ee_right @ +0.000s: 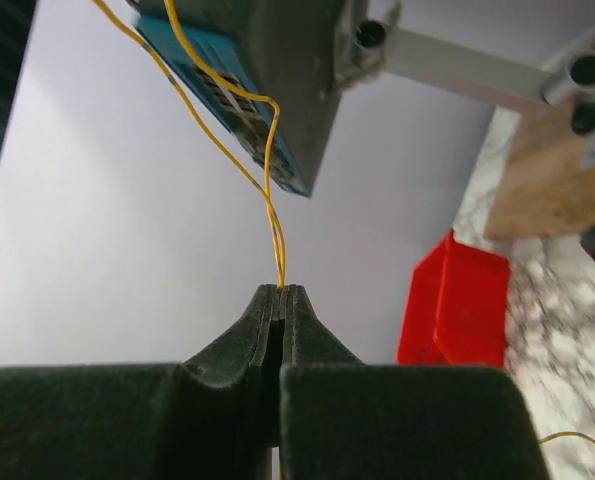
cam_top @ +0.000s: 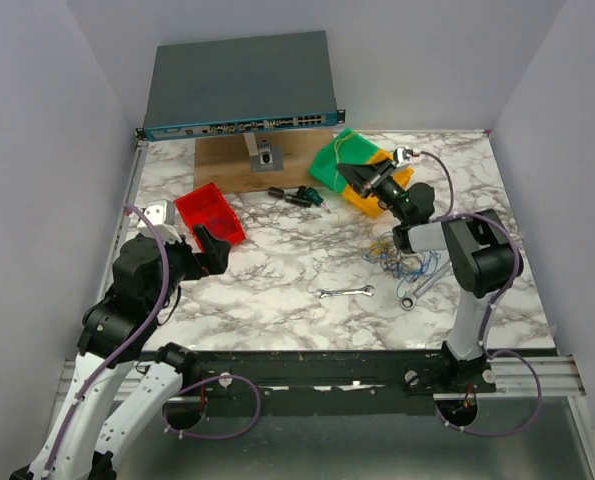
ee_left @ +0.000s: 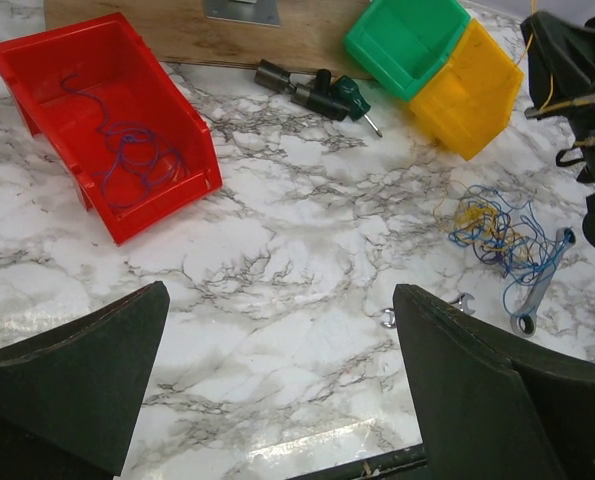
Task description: Untangle the cables
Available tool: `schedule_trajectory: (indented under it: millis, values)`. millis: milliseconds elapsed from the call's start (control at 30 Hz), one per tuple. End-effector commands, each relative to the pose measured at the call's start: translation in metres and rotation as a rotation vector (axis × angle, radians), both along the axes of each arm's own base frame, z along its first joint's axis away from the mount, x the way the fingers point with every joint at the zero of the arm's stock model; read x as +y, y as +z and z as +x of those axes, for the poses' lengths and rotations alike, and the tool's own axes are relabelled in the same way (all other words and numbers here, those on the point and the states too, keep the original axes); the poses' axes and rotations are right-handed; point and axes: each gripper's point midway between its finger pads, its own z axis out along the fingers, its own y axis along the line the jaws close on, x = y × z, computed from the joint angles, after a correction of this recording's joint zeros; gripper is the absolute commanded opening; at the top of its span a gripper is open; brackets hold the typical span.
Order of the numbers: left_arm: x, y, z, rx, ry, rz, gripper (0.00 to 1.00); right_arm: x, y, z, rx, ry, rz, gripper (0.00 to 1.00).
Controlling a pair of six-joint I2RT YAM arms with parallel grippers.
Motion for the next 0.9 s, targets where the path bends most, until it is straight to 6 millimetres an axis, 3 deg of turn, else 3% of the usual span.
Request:
schedule_trajectory:
  millis: [0, 233, 467, 700, 867]
  values:
    - [-0.005, 0.002, -0.004, -0.026, -0.045, -0.011, 0.99, -0.002, 0.051, 0.025, -0.147, -0.049, 0.088, 0.01]
    - [-0.007, 0.005, -0.005, -0.030, -0.053, -0.012, 0.99, -0.008, 0.051, 0.092, -0.194, -0.170, 0.002, 0.01]
    - [-0.007, 0.006, -0.005, -0.034, -0.057, -0.009, 0.98, -0.015, 0.032, 0.144, -0.241, -0.252, -0.045, 0.01]
    - [-0.007, 0.003, -0.004, -0.027, -0.063, 0.003, 0.99, -0.017, -0.005, 0.183, -0.204, -0.299, -0.132, 0.01]
    - [-0.007, 0.004, -0.004, -0.030, -0.064, 0.007, 0.99, -0.031, -0.040, 0.185, -0.152, -0.349, -0.235, 0.01]
